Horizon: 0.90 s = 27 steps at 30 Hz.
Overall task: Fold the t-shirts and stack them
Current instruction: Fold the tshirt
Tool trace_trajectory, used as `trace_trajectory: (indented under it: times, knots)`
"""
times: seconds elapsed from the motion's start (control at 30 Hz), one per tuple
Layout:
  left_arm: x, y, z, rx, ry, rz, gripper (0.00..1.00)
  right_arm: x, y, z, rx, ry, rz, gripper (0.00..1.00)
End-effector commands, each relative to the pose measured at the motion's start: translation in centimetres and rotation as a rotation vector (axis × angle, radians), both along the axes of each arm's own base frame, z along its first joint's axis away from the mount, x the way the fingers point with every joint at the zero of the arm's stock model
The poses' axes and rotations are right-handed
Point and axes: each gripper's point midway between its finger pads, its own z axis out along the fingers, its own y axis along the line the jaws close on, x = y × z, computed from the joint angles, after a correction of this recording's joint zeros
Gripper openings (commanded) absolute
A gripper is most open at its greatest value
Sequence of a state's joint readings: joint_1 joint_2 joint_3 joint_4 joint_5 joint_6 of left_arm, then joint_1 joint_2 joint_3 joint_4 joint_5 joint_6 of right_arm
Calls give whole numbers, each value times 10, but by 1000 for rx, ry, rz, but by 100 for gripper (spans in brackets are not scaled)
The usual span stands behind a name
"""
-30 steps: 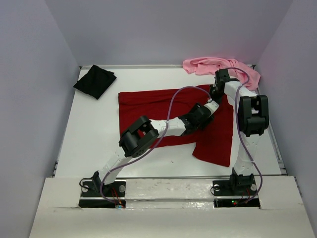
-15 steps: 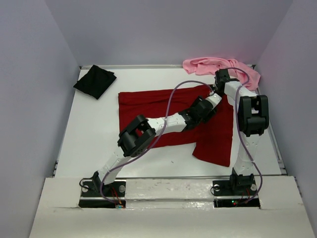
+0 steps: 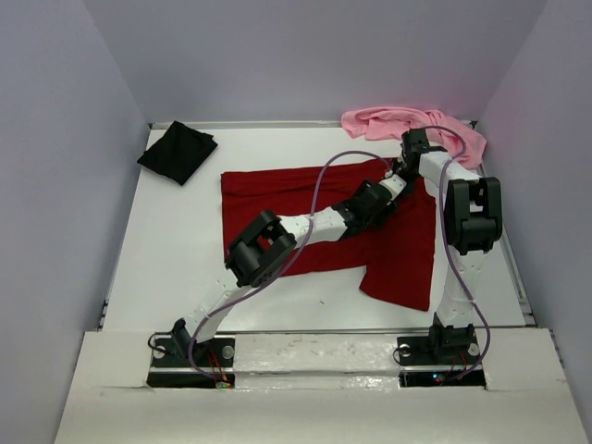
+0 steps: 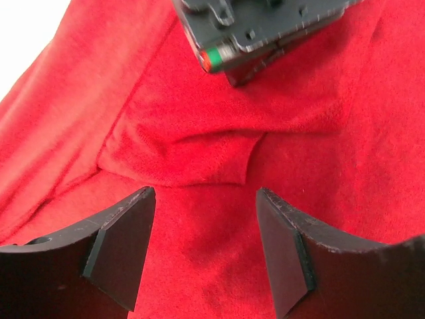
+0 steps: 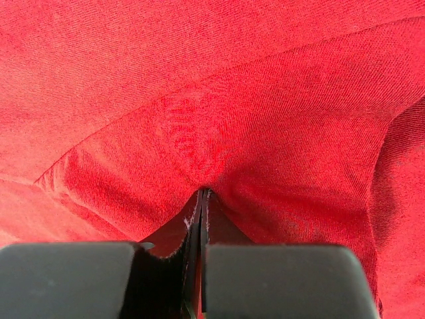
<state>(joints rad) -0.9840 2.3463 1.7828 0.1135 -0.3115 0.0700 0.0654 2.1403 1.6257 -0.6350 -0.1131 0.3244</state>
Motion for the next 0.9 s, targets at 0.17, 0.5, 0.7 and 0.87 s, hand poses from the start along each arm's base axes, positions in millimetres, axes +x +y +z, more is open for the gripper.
trace_trajectory:
  times: [0.17,0.5,0.7,0.87]
  knots:
    - [6,-15,28,-73,-25,-13,74,0,-2,-18,-2,20,6,0]
    - [7,-19,25,-74,-19,-17,73,-1,-1,-19,2,23,8,0]
    - [7,-23,19,-75,-14,-24,73,0,-1,-19,2,21,10,0]
    - [9,-26,16,-74,-12,-29,72,1,-1,-19,0,20,9,0]
